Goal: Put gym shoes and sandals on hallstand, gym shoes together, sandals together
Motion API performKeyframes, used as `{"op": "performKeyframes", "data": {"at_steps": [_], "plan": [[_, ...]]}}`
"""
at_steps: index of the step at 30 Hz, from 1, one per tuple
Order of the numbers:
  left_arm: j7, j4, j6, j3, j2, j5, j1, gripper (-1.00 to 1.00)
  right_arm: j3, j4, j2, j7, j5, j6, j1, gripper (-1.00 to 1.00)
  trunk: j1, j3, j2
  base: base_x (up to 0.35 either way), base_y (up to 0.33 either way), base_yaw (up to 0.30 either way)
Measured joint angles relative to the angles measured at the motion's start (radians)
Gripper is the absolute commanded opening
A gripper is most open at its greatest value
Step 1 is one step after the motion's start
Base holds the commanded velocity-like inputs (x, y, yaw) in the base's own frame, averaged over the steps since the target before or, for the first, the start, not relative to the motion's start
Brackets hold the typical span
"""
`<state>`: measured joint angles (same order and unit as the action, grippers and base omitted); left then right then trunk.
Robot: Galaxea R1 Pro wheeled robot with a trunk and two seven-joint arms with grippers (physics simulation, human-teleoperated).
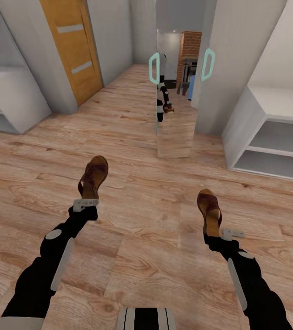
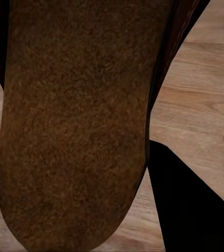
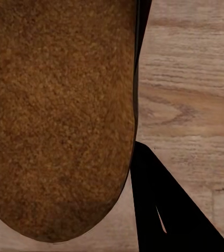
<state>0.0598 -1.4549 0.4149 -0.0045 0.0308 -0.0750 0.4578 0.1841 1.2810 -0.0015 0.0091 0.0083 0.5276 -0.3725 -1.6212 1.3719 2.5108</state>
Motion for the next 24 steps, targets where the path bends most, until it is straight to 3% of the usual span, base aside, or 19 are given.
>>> {"op": "performKeyframes", "data": {"at_steps": [12,17,24], "plan": [[0.000,-0.005,0.073,0.000,-0.001,0.000,-0.001,-1.00,0.001,0.029,0.000,0.002,-0.001,0.000,0.000,-1.00,0.005,-0.066,-0.003,0.000,0.000,0.000],[0.001,-0.005,0.104,-0.002,-0.003,-0.002,-0.001,-1.00,0.001,0.089,0.000,0.002,-0.003,-0.001,0.000,-1.00,0.005,-0.075,-0.003,0.000,0.000,0.000],[0.001,-0.005,0.111,-0.001,-0.008,-0.002,-0.001,-1.00,0.001,0.104,0.000,0.002,-0.004,-0.001,0.000,-1.00,0.006,-0.090,-0.003,0.000,0.000,0.000]]}}
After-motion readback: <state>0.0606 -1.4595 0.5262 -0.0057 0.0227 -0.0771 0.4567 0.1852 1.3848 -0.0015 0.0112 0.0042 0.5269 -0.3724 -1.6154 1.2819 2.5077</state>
